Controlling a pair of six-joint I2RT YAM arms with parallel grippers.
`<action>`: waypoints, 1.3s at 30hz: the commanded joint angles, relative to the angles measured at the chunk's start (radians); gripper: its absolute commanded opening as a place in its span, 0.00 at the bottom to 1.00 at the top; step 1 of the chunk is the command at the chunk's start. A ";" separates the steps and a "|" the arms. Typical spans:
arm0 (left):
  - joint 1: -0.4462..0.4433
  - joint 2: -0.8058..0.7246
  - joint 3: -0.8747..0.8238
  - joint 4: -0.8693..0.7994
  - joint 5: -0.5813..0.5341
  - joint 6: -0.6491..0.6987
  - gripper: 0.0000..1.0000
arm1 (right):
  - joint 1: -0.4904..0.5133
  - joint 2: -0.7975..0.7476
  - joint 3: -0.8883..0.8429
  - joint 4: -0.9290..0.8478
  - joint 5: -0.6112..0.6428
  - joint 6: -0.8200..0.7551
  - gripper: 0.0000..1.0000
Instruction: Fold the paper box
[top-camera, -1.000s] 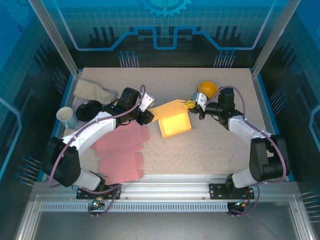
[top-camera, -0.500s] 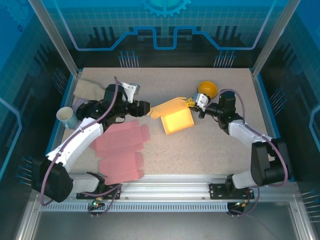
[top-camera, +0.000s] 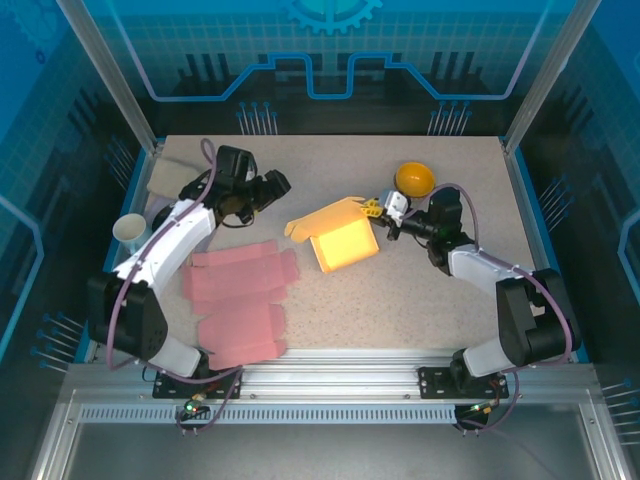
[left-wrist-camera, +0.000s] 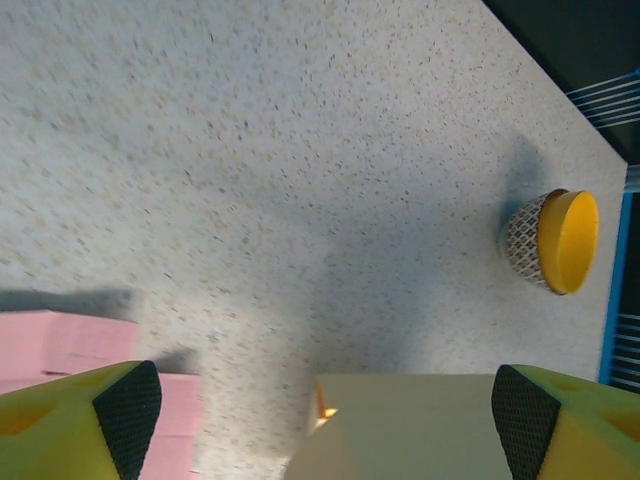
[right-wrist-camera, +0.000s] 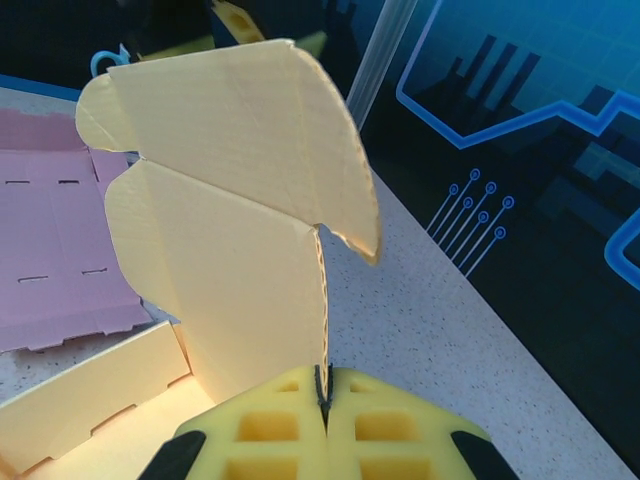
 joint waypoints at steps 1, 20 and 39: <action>-0.048 0.050 0.051 -0.053 0.097 -0.160 0.89 | 0.023 -0.014 0.003 0.009 0.006 -0.009 0.00; -0.162 0.118 -0.033 0.022 0.142 -0.443 0.86 | 0.049 -0.023 -0.011 0.008 0.060 -0.018 0.00; -0.187 0.091 -0.054 0.080 0.067 -0.539 0.51 | 0.083 -0.028 -0.025 -0.038 0.049 -0.060 0.00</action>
